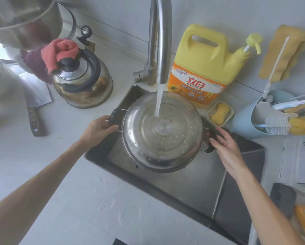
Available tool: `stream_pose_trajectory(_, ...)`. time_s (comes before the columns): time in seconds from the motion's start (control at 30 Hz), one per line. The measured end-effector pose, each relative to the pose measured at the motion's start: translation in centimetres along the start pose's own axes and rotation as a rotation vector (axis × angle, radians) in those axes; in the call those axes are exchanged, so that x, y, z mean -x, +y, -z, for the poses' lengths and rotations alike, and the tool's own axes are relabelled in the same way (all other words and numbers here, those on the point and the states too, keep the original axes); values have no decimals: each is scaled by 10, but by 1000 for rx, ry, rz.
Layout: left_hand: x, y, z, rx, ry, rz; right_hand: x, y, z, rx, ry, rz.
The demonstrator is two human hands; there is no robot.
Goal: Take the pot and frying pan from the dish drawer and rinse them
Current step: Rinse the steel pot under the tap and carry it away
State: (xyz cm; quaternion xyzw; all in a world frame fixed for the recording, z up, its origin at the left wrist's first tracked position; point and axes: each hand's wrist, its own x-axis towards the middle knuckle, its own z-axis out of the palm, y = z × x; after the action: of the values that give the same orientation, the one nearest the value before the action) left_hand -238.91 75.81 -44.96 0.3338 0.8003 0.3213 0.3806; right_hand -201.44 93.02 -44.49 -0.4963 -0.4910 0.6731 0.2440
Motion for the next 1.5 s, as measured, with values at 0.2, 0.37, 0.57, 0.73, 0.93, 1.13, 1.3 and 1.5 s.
stream_pose_trajectory(0.2, 0, -2, 3, 68, -51, -146, 6, -1, 0, 82, 26, 23)
stream_pose_trajectory(0.37, 0, -1, 8, 78, -97, -200, 6, 4, 6, 286, 32, 44)
stream_pose_trajectory(0.57, -4, -3, 10, 4, -133, -205, 7, 7, 13, 318, 11, 18)
stream_pose_trajectory(0.73, -2, -1, 8, -17, -109, -181, 8, 5, 11, 308, 18, 28)
stream_pose_trajectory(0.93, -6, -2, 9, -2, -61, -76, 7, -4, 6, 224, 51, 63)
stream_pose_trajectory(1.13, -6, 0, 16, -96, -49, -131, 5, -11, 5, 283, 77, 122)
stream_pose_trajectory(1.3, -5, 4, 11, -175, 36, -249, 5, -15, -1, 223, 108, 193)
stream_pose_trajectory(1.5, -8, 4, 2, -454, 181, -264, 2, 0, 1, 189, 189, 162)
